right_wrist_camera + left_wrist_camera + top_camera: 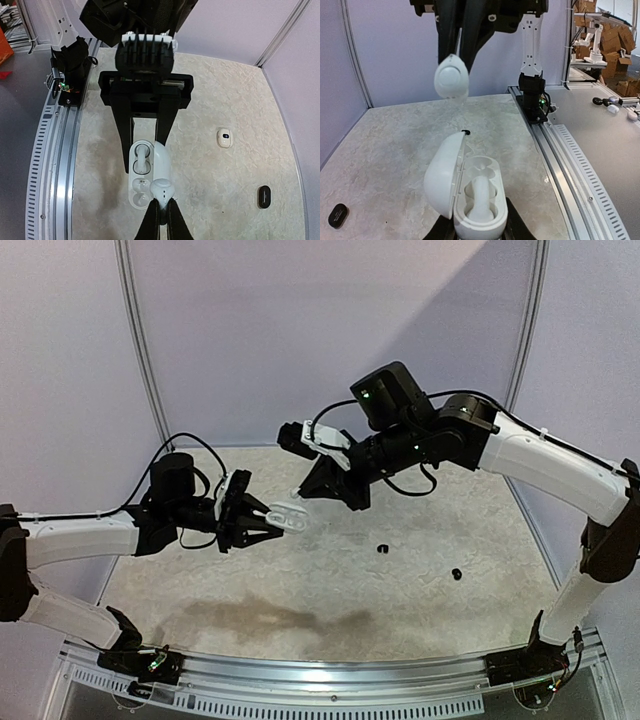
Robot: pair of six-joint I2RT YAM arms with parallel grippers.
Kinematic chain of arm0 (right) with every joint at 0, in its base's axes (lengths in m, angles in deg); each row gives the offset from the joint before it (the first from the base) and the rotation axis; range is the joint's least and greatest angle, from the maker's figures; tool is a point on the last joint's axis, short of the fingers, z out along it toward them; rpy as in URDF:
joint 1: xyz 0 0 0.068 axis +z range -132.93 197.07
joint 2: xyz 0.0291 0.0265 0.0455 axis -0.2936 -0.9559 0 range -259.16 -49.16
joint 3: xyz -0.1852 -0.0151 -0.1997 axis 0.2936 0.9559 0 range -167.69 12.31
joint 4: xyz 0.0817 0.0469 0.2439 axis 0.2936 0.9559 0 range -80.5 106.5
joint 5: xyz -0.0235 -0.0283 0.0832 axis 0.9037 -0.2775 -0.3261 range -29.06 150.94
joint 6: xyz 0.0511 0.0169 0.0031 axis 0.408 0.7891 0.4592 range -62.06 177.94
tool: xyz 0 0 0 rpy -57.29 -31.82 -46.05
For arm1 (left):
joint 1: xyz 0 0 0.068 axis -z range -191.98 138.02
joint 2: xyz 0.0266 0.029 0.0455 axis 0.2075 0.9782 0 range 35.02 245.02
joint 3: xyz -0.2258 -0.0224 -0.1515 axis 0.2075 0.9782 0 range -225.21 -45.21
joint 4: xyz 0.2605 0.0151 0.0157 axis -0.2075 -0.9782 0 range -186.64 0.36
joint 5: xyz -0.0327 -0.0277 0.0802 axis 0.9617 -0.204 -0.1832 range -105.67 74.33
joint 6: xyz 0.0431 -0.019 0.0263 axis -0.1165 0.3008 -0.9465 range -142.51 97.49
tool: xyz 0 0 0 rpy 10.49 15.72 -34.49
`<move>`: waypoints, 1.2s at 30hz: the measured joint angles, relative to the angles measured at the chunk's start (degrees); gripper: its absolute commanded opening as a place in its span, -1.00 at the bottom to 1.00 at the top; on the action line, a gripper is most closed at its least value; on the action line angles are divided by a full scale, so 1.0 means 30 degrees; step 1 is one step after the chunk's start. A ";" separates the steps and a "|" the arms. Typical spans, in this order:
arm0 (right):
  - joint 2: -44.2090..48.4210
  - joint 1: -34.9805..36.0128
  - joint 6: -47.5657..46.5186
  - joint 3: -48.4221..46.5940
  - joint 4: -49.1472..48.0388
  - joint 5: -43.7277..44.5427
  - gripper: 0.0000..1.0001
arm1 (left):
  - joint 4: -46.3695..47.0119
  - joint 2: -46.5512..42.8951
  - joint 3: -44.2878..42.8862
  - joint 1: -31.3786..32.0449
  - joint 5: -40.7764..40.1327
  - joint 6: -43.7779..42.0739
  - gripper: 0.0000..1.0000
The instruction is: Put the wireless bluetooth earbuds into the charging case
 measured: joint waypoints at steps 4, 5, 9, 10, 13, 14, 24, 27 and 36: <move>0.0670 0.0000 0.0095 0.0444 -0.0495 0.0510 -1.00 | 0.0182 0.0000 0.0226 0.0029 0.0430 -0.1144 -1.00; 0.0903 0.0000 0.0124 0.0641 -0.0619 0.0648 -1.00 | 0.0197 0.0000 0.0270 0.0044 0.0583 -0.1457 -1.00; 0.1865 0.0000 0.0204 0.1304 -0.1035 0.1195 -1.00 | 0.0095 0.0000 0.0306 0.0102 0.1290 -0.3395 -1.00; 0.2011 0.0000 0.0211 0.1377 -0.1100 0.1290 -1.00 | -0.0007 0.0000 0.0306 0.0109 0.1435 -0.3832 -1.00; 0.2186 0.0000 0.0255 0.1413 -0.1158 0.1537 -1.00 | -0.0189 0.0000 0.0306 0.0146 0.1792 -0.4692 -1.00; 0.2193 0.0000 0.0277 0.1435 -0.1173 0.1566 -1.00 | -0.0211 0.0000 0.0306 0.0160 0.1887 -0.4860 -1.00; 0.2200 0.0000 0.0372 0.1654 -0.1188 0.1683 -1.00 | -0.0510 0.0000 0.0306 0.0291 0.2084 -0.5180 -1.00; 0.2200 -0.0036 0.0816 0.1654 -0.1195 0.2441 -1.00 | -0.0517 0.0000 0.0306 0.0328 0.1931 -0.4954 -1.00; 0.0605 -0.4284 1.0819 0.0284 0.2783 0.8495 -1.00 | -0.0430 -0.0036 0.0306 0.0379 -0.0270 -0.2907 -1.00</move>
